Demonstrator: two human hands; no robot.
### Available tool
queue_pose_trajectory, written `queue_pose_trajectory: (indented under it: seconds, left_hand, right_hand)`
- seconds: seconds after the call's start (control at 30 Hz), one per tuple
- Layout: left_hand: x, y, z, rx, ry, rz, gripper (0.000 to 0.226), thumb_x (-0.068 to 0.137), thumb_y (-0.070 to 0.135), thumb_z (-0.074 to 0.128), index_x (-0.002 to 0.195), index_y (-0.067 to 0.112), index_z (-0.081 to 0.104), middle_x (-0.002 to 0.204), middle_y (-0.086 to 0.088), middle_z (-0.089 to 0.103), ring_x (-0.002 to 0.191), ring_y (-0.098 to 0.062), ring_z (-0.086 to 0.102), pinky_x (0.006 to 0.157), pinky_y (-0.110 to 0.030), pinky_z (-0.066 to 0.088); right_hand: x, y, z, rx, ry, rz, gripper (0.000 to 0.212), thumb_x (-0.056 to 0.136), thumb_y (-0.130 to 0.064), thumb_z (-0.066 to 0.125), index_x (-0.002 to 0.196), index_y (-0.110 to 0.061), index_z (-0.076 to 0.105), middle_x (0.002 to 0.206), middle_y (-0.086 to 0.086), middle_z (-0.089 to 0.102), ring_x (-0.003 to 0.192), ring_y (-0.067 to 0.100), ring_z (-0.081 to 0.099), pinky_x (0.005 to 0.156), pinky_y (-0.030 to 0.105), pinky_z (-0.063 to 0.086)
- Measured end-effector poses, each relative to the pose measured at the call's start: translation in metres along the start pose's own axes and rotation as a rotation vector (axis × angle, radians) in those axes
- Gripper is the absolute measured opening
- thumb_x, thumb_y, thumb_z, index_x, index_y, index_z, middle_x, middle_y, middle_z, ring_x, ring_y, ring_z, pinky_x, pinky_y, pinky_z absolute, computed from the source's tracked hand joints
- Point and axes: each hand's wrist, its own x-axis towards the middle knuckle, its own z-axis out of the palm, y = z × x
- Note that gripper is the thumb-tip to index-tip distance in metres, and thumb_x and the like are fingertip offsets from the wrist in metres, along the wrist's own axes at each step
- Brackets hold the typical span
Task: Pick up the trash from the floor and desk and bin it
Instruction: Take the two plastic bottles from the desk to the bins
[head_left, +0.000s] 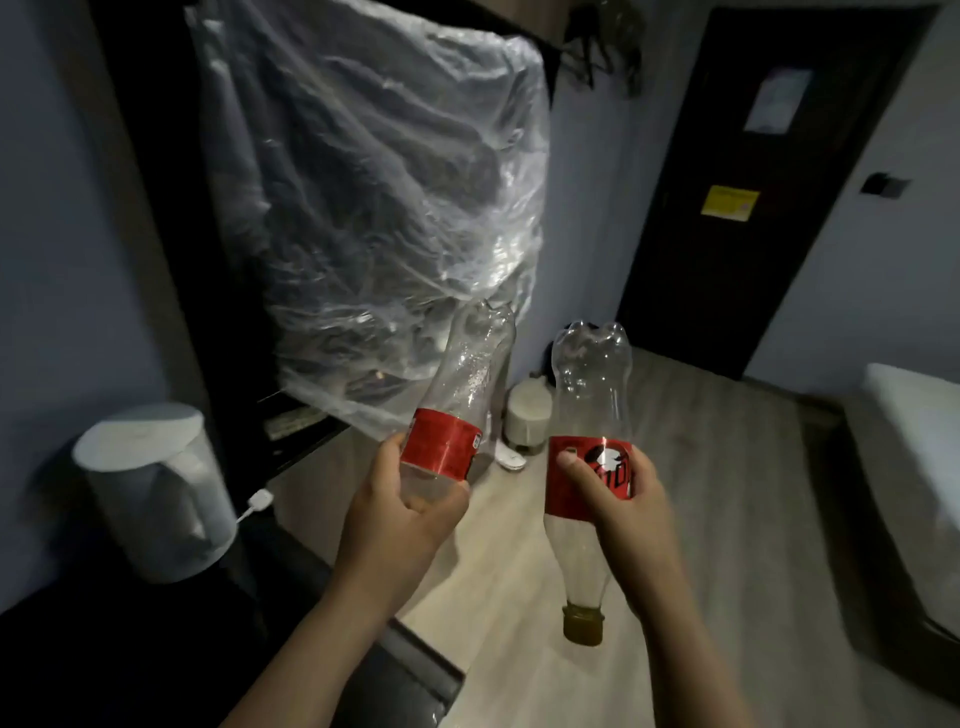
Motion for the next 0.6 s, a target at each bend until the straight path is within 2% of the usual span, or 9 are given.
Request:
queue_pose_trajectory:
  seconds: [0.07,0.13,0.23,0.33,0.43,0.5,0.6]
  left_hand:
    - [0.002,0.023,0.041,-0.021,-0.033,0.04,0.049,0.057,0.054,0.064,0.102,0.053,0.047,0.065,0.007,0.06,0.049,-0.002,0.052,0.044,-0.02,0.044]
    - [0.001,0.044,0.08,-0.062,-0.07,0.076,0.048,0.058,0.053,0.065,0.103,0.052,0.049,0.078,0.003,0.064,0.056,-0.008,0.059,0.05,-0.027,0.051]
    - [0.003,0.069,0.134,-0.102,-0.124,0.121,0.049,0.06,0.052,0.066,0.106,0.048,0.05,0.084,0.012,0.067,0.067,-0.011,0.064,0.064,-0.041,0.056]
    - [0.01,0.086,0.181,-0.137,-0.164,0.152,0.049,0.06,0.05,0.067,0.106,0.052,0.049,0.086,0.015,0.068,0.066,-0.01,0.065,0.062,-0.038,0.057]
    - [0.02,0.098,0.223,-0.169,-0.214,0.169,0.051,0.058,0.051,0.067,0.105,0.054,0.048,0.083,0.013,0.067,0.059,-0.01,0.062,0.055,-0.032,0.047]
    - [0.028,0.105,0.25,-0.184,-0.255,0.191,0.048,0.059,0.052,0.066,0.103,0.056,0.047,0.087,0.015,0.066,0.063,-0.009,0.063,0.055,-0.028,0.047]
    - [0.045,0.113,0.289,-0.224,-0.313,0.196,0.045,0.06,0.051,0.067,0.101,0.057,0.048,0.087,0.009,0.067,0.072,-0.016,0.068,0.059,-0.031,0.049]
  right_hand:
    - [0.018,-0.003,-0.042,0.02,0.051,-0.021,0.03,0.072,-0.041,0.077,0.097,-0.035,0.062,0.086,-0.016,0.07,0.076,-0.002,0.065,0.072,0.028,0.053]
    - [0.031,-0.005,-0.083,0.03,0.105,-0.045,0.031,0.072,-0.04,0.078,0.097,-0.035,0.062,0.085,-0.013,0.07,0.077,-0.001,0.066,0.071,0.027,0.053]
    - [0.048,-0.004,-0.136,0.046,0.187,-0.058,0.035,0.069,-0.042,0.077,0.098,-0.034,0.06,0.088,-0.011,0.069,0.079,0.002,0.066,0.07,0.025,0.053]
    - [0.064,-0.001,-0.176,0.04,0.234,-0.063,0.04,0.069,-0.044,0.076,0.104,-0.033,0.06,0.093,-0.008,0.069,0.083,0.006,0.067,0.07,0.027,0.054]
    - [0.082,0.002,-0.209,0.041,0.275,-0.072,0.039,0.069,-0.046,0.075,0.102,-0.037,0.056,0.092,-0.01,0.067,0.08,0.002,0.066,0.065,0.019,0.051]
    - [0.096,0.005,-0.229,0.032,0.3,-0.074,0.043,0.07,-0.045,0.075,0.107,-0.036,0.054,0.093,-0.01,0.066,0.081,0.002,0.066,0.059,0.015,0.049]
    - [0.121,0.011,-0.256,0.021,0.345,-0.072,0.048,0.071,-0.046,0.074,0.111,-0.033,0.053,0.097,-0.006,0.066,0.086,0.008,0.066,0.062,0.018,0.05]
